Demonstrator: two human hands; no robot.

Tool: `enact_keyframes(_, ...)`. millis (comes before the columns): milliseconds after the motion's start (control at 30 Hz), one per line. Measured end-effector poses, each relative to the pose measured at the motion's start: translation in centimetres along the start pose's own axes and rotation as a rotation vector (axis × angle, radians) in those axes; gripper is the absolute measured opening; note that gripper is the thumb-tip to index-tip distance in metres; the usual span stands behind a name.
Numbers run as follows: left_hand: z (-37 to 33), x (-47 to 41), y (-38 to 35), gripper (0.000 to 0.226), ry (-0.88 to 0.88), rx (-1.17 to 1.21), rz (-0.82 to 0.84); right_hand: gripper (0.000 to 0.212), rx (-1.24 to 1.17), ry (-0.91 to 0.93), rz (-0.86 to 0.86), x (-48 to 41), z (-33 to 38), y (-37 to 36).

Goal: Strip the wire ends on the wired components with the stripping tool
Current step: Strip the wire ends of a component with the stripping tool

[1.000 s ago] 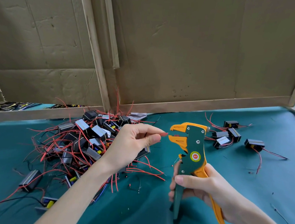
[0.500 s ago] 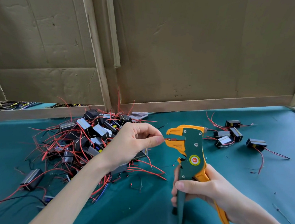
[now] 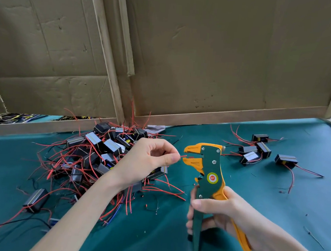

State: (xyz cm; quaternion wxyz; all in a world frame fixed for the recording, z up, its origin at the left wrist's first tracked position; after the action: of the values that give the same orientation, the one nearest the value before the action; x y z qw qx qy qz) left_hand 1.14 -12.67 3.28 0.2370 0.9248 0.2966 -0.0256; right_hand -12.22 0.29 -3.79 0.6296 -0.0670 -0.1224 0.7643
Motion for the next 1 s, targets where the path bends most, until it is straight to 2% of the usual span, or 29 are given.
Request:
enact_keyframes(100, -0.3, 0.0, 0.3, 0.01, -0.019, -0.028, -0.071, 0.037, -0.016, -0.015, 0.016, -0.4, -0.7, 0.7)
enact_keyframes(200, -1.4, 0.0, 1.5, 0.011, -0.072, -0.121, -0.244, 0.039, -0.074, -0.028, -0.011, -0.5, -0.8, 1.3)
enact_keyframes(400, -7.0, -3.5, -0.2, 0.011, -0.22, 0.15, -0.408, 0.023, -0.316, -0.117, -0.074, -0.7, -1.1, 1.2)
enact_keyframes(533, -8.4, -9.4, -5.9, 0.011, -0.096, 0.398, -0.388, 0.017, -0.465, -0.156, -0.13, -0.6, -0.9, 1.7)
enact_keyframes(633, -7.5, -12.8, -11.0, 0.01, 0.066, 0.455, -0.326, 0.019, -0.524, -0.15, -0.147, -0.6, -0.5, 1.6)
enact_keyframes(700, -6.4, -13.6, -13.3, 0.003, 0.157, 0.393, -0.284, 0.017, -0.556, -0.129, -0.164, -0.5, -0.3, 1.7)
enact_keyframes(800, -4.9, -13.1, -14.8, 0.029, 0.228, 0.167, -0.094, 0.02, -0.591, -0.108, -0.189, -0.5, -0.3, 2.2)
enact_keyframes(867, -4.6, -11.8, -14.0, 0.036, 0.177, 0.046, -0.029, 0.016, -0.599, -0.122, -0.177, -0.7, -0.4, 2.3)
enact_keyframes(933, -4.7, -10.1, -11.6, 0.036, 0.105, -0.082, -0.053, 0.02, -0.619, -0.133, -0.17, -0.9, -0.5, 2.3)
enact_keyframes(1000, -4.7, -8.1, -7.9, 0.036, 0.034, -0.329, -0.11, 0.023, -0.641, -0.125, -0.165, -1.1, -0.7, 2.4)
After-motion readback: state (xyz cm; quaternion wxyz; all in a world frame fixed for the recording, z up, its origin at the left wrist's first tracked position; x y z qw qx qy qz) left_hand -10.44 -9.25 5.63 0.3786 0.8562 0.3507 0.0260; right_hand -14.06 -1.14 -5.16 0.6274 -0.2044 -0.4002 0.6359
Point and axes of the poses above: each hand's wrist, its own x-axis away from the middle knuckle, its own y-axis out of the back of the hand, z = x × y, the point moved 3 cm from there along -x, towards the middle knuckle, and after that the axes turned 7 degrees about z, right-handed, at the moved point
